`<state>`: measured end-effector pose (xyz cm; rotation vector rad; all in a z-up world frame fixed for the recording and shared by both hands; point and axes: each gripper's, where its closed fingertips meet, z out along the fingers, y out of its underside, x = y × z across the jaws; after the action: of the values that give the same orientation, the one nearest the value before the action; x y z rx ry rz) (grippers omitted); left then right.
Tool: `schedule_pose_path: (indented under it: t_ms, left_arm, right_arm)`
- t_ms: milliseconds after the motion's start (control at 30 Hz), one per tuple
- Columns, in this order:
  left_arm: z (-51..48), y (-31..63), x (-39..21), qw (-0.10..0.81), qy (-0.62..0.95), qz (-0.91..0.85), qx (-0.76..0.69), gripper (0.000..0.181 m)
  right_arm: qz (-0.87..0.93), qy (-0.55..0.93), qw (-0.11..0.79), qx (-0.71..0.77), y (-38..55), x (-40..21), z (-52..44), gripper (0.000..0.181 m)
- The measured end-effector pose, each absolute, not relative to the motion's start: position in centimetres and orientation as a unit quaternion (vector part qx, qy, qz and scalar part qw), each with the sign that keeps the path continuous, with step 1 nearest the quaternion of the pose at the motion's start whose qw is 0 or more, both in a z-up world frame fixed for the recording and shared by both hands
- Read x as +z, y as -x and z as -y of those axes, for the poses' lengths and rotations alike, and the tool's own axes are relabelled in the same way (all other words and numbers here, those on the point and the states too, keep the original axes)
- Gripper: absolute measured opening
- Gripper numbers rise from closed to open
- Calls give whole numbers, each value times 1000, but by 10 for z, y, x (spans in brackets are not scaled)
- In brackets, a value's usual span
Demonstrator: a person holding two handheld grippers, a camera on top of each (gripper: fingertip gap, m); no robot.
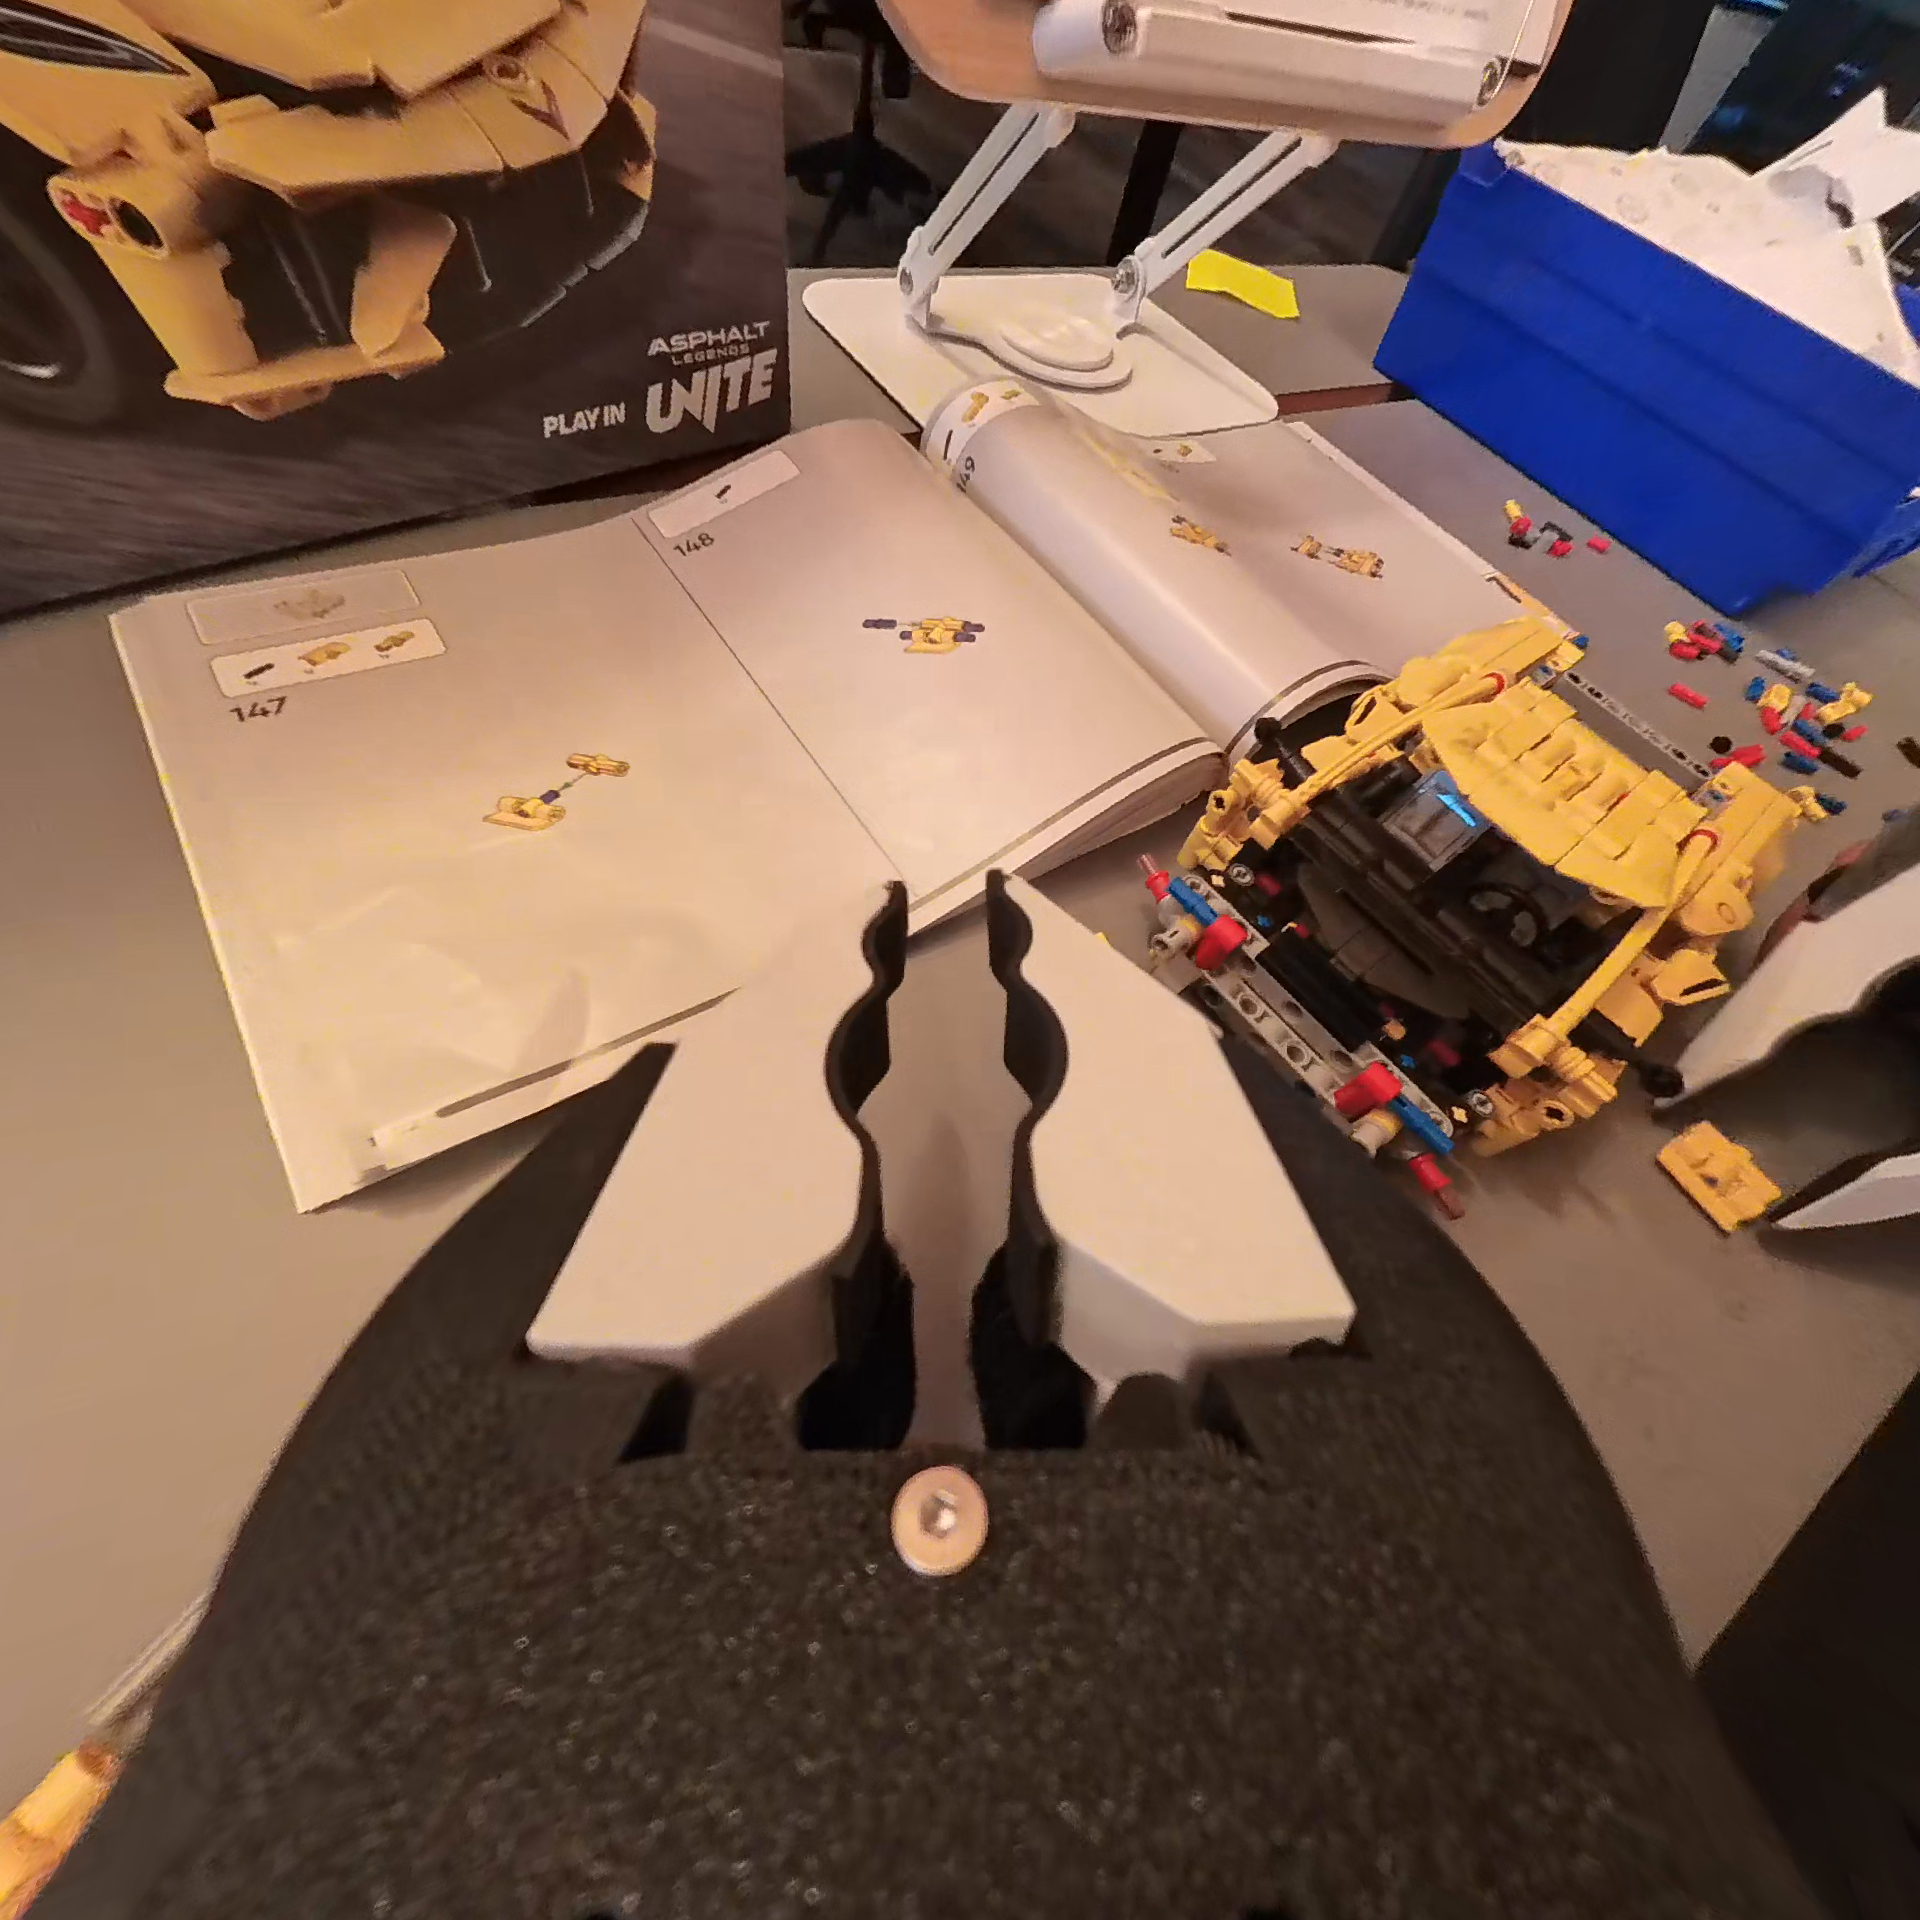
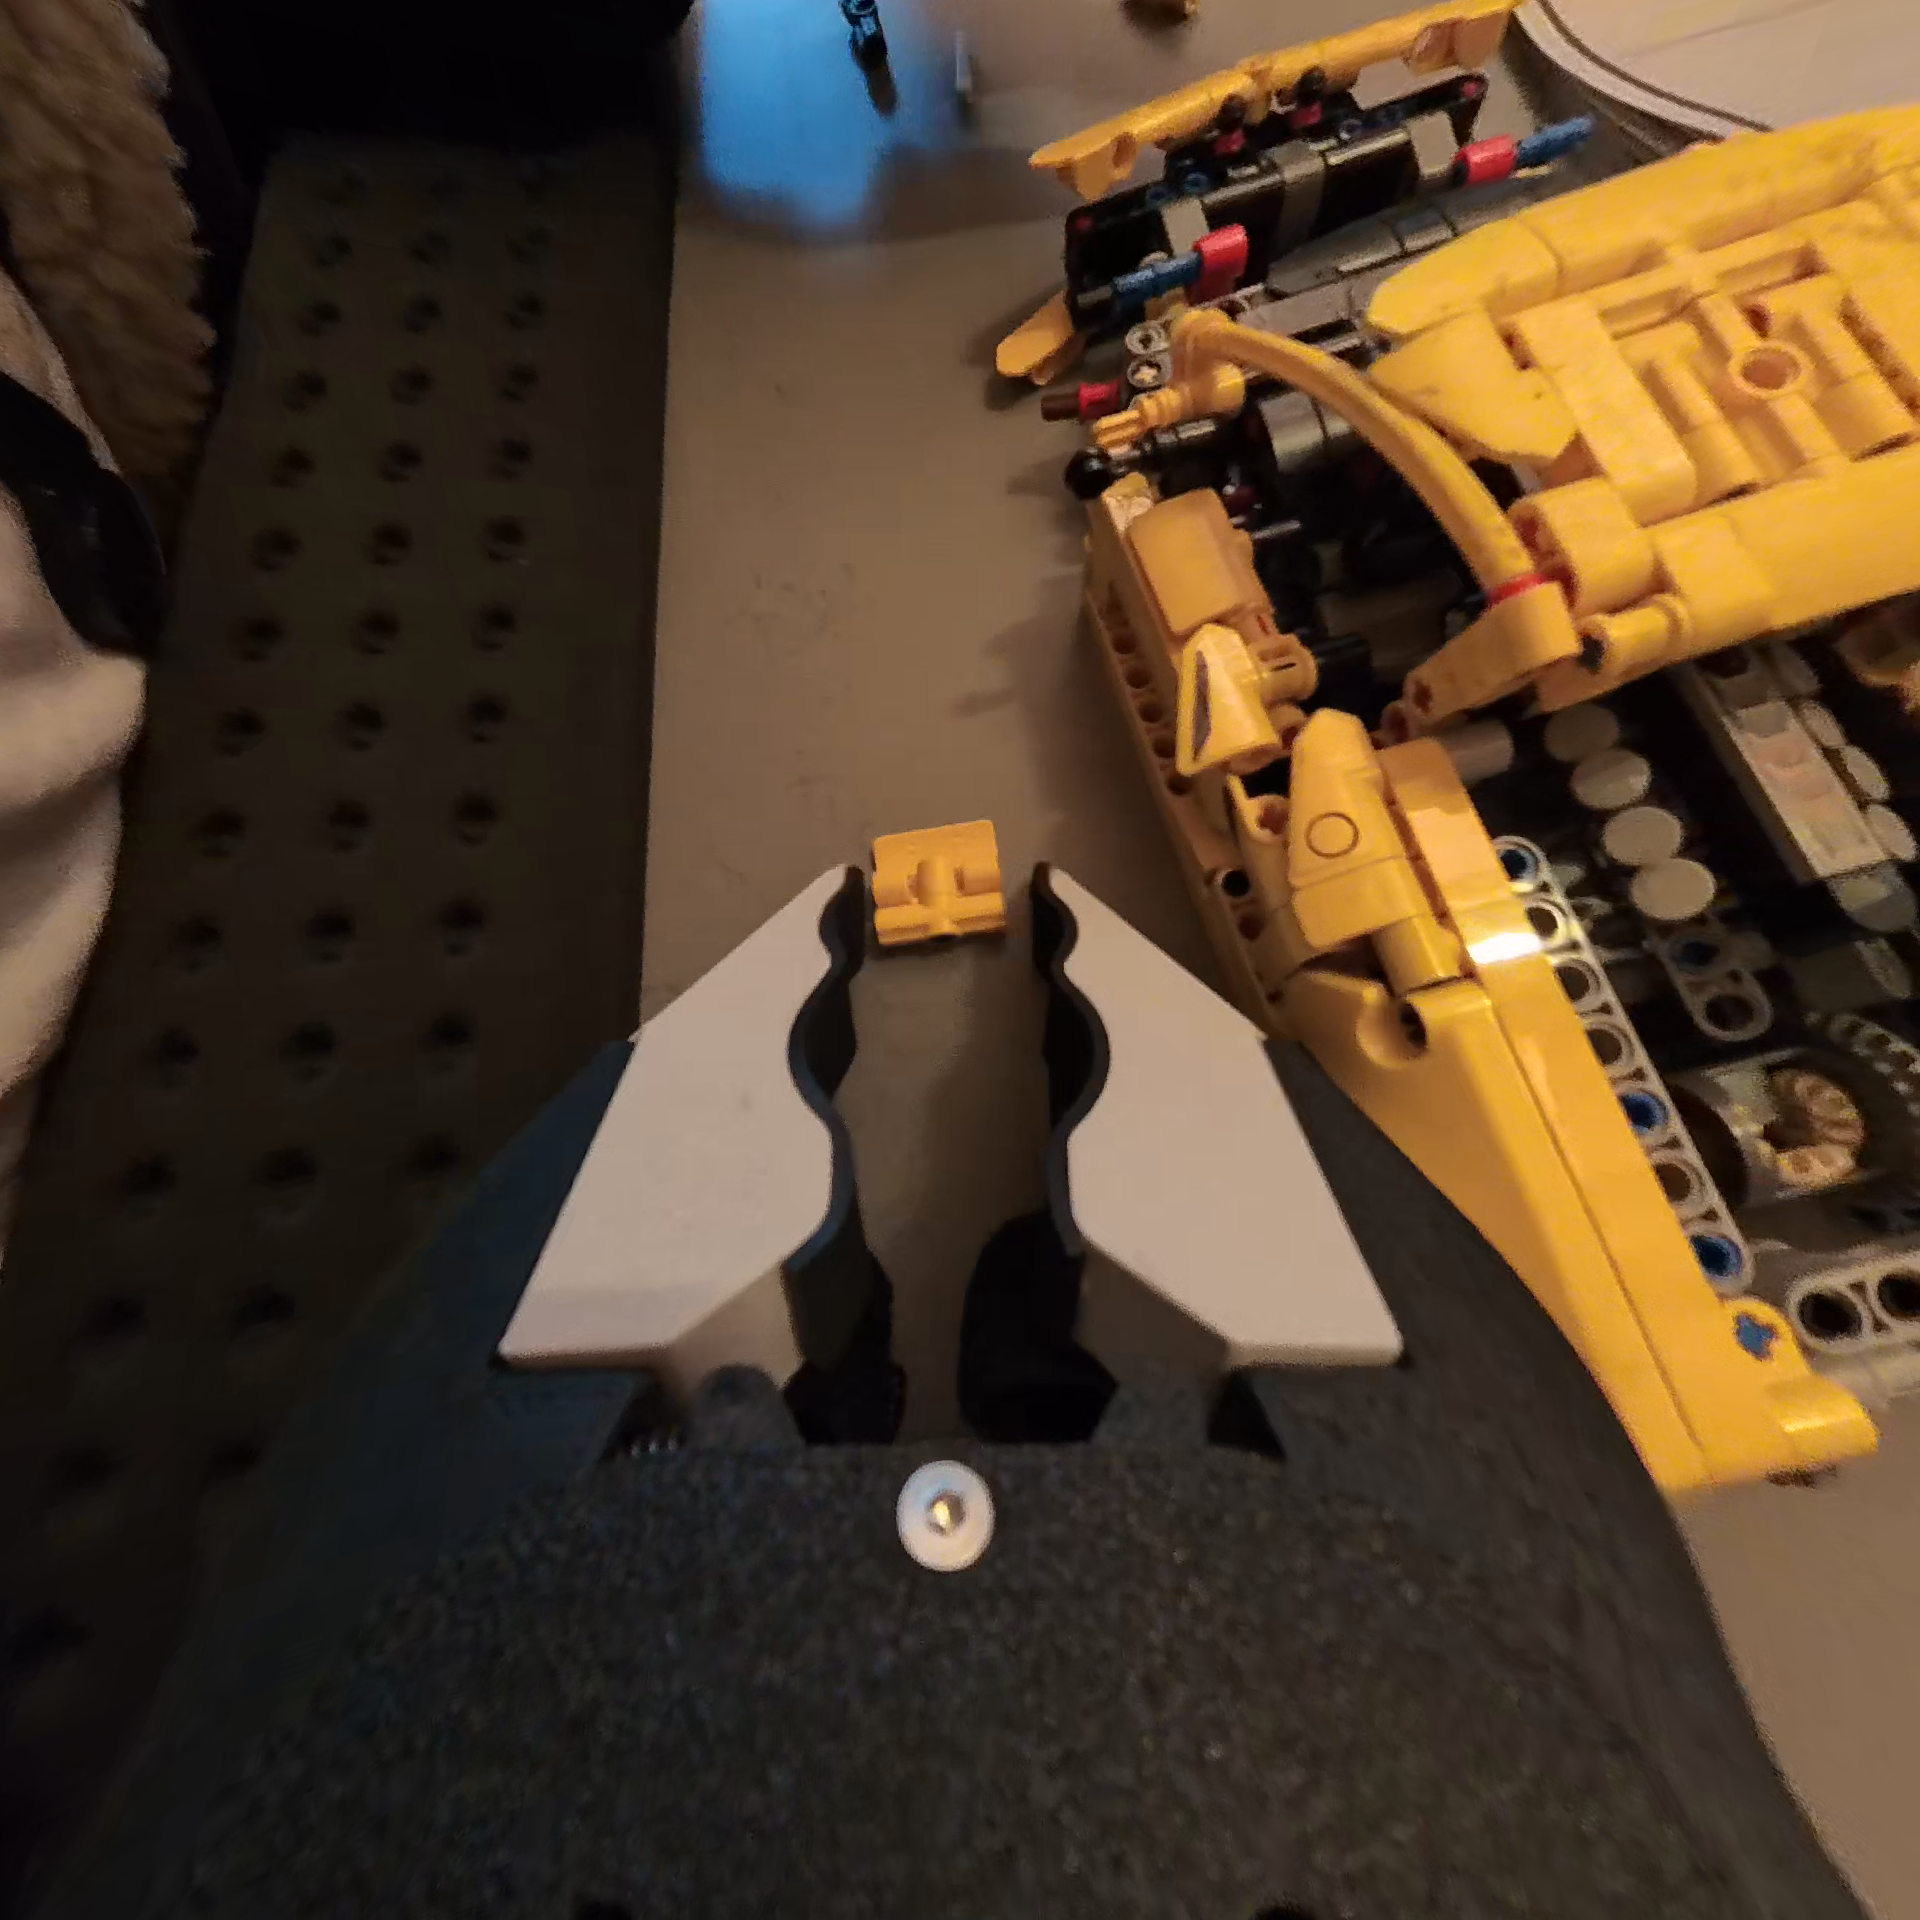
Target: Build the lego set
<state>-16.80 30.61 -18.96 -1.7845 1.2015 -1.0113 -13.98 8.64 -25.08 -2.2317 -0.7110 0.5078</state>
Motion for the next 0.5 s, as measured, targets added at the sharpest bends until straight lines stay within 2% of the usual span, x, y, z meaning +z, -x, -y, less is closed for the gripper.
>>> schedule_pose_path:
  t_ms: [133,267,400,500]
  left_arm:
    - [-307,170,-188,370,697,-461,-407,15]
    - [-307,170,-186,370,696,-458,-412,15]
    - [-306,169,-186,368,695,-460,-412,15]
    - [-306,168,-187,373,694,-465,-405,15]
  right_arm:
    - [220,887,365,175,120,-240,-76,38]
    - [74,900,416,108,52,-212,-40,36]
    - [-119,918,376,-44,-51,-225,38,37]
    - [-135,916,363,-103,-75,-230,65,34]
